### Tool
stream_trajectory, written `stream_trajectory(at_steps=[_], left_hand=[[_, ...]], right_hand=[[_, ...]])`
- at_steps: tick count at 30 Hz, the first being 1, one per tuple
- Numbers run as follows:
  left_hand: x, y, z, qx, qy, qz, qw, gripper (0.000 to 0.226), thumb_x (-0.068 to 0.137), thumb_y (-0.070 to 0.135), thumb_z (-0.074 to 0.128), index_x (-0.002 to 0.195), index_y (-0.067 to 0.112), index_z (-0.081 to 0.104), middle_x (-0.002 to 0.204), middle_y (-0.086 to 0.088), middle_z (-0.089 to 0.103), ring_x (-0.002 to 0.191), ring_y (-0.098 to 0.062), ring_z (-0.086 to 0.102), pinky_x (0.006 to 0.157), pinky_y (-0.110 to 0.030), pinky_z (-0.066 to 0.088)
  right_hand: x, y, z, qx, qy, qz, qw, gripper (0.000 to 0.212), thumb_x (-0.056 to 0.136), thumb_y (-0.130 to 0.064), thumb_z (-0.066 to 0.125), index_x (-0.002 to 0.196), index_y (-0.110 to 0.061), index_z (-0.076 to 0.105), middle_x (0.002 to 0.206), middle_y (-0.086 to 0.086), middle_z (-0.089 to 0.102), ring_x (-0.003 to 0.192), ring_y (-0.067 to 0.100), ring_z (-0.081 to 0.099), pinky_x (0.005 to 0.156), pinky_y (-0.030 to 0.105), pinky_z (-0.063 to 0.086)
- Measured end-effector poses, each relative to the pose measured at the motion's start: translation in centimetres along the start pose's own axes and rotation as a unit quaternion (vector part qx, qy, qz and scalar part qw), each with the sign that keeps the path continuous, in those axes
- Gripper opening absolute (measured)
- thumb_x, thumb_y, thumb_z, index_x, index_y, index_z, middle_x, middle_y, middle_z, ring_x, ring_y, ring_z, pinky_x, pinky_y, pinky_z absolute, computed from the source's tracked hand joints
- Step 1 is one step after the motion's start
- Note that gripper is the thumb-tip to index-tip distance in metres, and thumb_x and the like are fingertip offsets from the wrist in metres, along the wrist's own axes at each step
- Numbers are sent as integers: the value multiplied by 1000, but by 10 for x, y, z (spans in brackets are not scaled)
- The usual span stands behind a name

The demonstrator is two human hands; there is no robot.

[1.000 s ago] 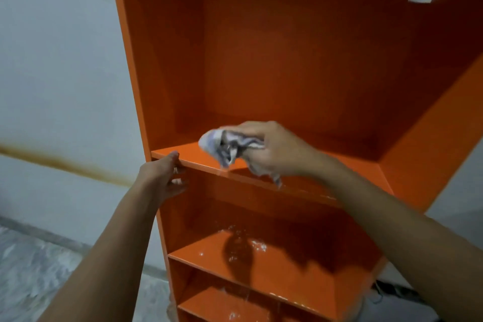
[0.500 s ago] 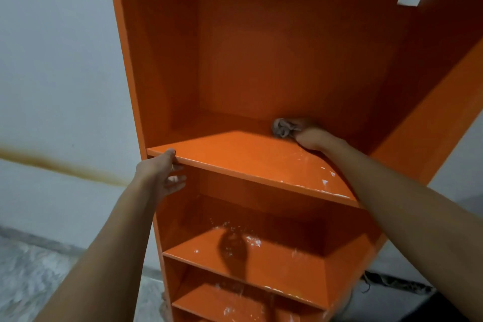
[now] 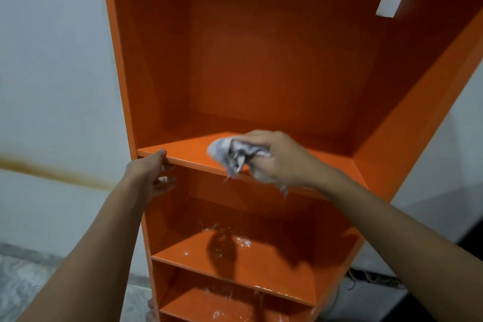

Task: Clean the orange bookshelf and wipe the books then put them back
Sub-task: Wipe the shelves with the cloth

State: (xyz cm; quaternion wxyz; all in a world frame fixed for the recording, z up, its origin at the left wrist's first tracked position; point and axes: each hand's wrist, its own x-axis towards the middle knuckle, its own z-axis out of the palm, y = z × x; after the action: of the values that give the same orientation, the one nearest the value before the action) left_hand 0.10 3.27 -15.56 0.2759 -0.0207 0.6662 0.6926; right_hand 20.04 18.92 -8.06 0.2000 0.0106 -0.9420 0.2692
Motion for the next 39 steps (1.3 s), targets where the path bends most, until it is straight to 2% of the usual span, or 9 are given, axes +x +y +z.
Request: stream_trajectory(at_steps=[3,5,10,15,21,24,31,34,39], left_hand=[[1,-1,1,-2,10,6,1000,51,98,38,55,140,14,39,140,-14,54,123,-41,55,94,-55,51],[4,-3,1,22,75,37,996,63,92,42,62,142,13,38,143,-15,50,125,-43,53,95,-56,49],[8,0,-4,201,257,196,925,85,80,45,76,144,11,32,145,-19,36,131,-41,41,99,-54,43],[14,7,-13,211,282,349,868,51,93,44,59,136,15,54,127,-11,63,114,-33,60,90,-50,51],[19,17,-28,286,286,380,832,35,99,34,54,124,14,67,112,-10,72,100,-32,67,83,-44,54],[19,23,-33,297,262,373,839,35,98,32,55,124,12,68,113,-11,72,101,-32,67,85,-44,55],[16,33,-38,317,228,348,852,31,97,30,58,117,11,71,109,-9,73,97,-28,68,81,-36,52],[16,35,-42,323,212,342,857,31,97,32,58,115,12,73,106,-9,74,94,-28,68,80,-36,52],[19,43,-52,339,172,323,867,32,94,35,62,112,12,74,104,-11,74,98,-30,67,83,-38,52]], right_hand=[[18,40,-33,-106,100,134,980,42,83,3,54,111,-23,72,94,-7,68,74,7,60,59,8,40],[27,77,-52,-171,137,272,937,25,88,-5,55,104,-16,71,96,5,70,73,15,62,57,21,43],[53,157,-44,-239,58,428,869,36,101,-24,43,129,-7,58,132,16,59,117,34,58,90,36,46],[111,164,-14,-187,66,373,906,29,100,-19,47,117,-5,65,122,19,63,107,34,62,85,37,49],[187,155,37,-166,30,301,939,32,98,-24,53,126,-13,63,131,14,60,112,32,61,81,33,47],[219,141,57,-191,14,254,948,30,98,-26,53,122,-13,66,127,15,63,107,33,62,74,30,45],[249,109,86,-184,-51,161,968,37,101,-24,48,136,-16,56,137,14,56,119,32,55,94,33,46],[229,90,88,-188,-99,141,967,38,102,-12,42,137,-16,54,131,11,60,111,27,60,83,28,46],[145,24,95,-81,-125,-87,985,44,87,2,56,124,-19,66,112,1,70,96,12,62,78,20,46]])
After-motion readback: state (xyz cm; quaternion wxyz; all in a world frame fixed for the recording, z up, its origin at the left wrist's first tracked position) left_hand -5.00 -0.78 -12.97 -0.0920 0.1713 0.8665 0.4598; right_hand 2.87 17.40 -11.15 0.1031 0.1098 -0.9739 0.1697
